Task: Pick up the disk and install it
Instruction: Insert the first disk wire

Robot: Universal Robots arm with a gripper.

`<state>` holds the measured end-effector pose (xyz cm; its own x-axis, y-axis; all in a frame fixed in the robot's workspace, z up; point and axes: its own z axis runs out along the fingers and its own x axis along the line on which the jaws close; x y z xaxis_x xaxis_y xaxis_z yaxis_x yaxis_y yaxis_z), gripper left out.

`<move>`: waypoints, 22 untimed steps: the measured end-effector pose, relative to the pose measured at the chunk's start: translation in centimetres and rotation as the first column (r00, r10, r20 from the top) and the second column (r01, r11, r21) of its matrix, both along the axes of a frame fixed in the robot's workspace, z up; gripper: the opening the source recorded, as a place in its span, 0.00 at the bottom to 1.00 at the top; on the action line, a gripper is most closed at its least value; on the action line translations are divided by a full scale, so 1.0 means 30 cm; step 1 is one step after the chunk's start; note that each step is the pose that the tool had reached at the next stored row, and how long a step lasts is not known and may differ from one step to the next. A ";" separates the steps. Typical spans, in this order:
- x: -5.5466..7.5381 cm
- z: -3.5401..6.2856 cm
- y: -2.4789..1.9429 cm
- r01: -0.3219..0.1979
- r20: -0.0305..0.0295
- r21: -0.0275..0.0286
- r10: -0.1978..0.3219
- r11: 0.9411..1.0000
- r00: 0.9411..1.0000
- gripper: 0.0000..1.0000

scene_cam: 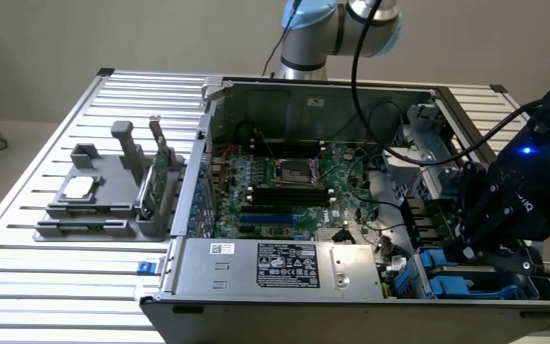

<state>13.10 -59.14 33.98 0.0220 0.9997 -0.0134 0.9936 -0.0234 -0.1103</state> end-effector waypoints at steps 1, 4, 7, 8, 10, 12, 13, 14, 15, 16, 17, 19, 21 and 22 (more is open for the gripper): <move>-0.002 0.003 0.000 0.000 0.000 0.000 0.000 1.000 1.000 0.11; -0.008 0.021 0.000 0.000 0.000 0.000 0.000 1.000 1.000 0.11; -0.013 0.043 0.000 0.000 0.000 0.000 0.000 1.000 1.000 0.11; -0.014 0.050 0.000 0.000 0.000 0.000 0.000 1.000 1.000 0.11; -0.019 0.054 0.000 0.001 0.000 0.000 -0.001 1.000 1.000 0.11; -0.020 0.054 0.000 0.001 0.000 0.000 -0.001 1.000 1.000 0.11; -0.020 0.054 0.000 0.001 0.000 0.000 -0.001 1.000 1.000 0.11; -0.020 0.054 0.000 0.001 0.000 0.000 -0.001 1.000 1.000 0.11; -0.020 0.055 0.000 0.002 0.000 0.000 -0.002 1.000 1.000 0.11; -0.020 0.055 0.000 0.002 0.000 0.000 -0.002 1.000 1.000 0.11; -0.020 0.055 0.000 0.002 0.000 0.000 -0.002 1.000 1.000 0.11; -0.020 0.055 0.000 0.003 0.000 0.000 -0.003 1.000 1.000 0.11; -0.020 0.055 0.000 0.004 0.000 0.000 -0.004 1.000 1.000 0.11; -0.020 0.055 0.000 0.004 0.000 0.000 -0.004 1.000 1.000 0.11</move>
